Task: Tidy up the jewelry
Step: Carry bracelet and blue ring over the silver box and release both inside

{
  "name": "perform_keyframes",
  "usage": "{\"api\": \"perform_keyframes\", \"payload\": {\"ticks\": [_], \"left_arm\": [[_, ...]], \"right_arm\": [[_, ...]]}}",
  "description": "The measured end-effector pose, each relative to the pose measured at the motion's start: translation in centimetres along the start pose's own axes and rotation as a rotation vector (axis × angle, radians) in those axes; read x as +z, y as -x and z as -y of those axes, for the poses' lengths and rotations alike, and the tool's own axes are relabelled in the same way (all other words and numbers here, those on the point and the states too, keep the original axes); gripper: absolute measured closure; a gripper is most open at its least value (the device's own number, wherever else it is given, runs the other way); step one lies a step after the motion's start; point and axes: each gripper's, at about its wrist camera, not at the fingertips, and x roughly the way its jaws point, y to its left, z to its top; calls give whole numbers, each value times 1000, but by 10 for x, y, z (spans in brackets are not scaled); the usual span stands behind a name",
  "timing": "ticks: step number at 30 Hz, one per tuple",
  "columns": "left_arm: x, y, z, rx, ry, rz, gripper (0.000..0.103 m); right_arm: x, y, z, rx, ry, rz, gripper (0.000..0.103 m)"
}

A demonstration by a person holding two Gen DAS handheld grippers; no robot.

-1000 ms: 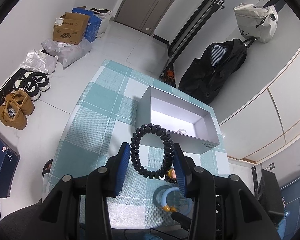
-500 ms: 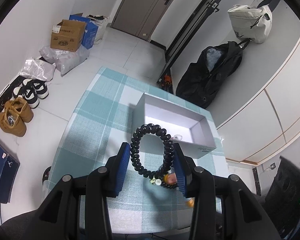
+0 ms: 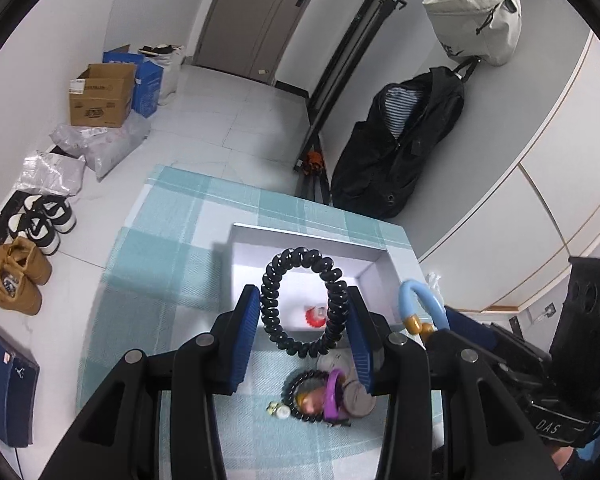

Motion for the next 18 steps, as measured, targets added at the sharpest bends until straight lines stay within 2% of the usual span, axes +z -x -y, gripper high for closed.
{"api": "perform_keyframes", "payload": {"ticks": [9, 15, 18], "left_arm": [[11, -23, 2, -35, 4, -63, 66], [21, -40, 1, -13, -3, -90, 66], [25, -49, -2, -27, 18, -108, 66]], "right_arm": [[22, -18, 18, -5, -7, -16, 52], [35, -38, 33, -9, -15, -42, 52], [39, -48, 40, -8, -15, -54, 52]]}}
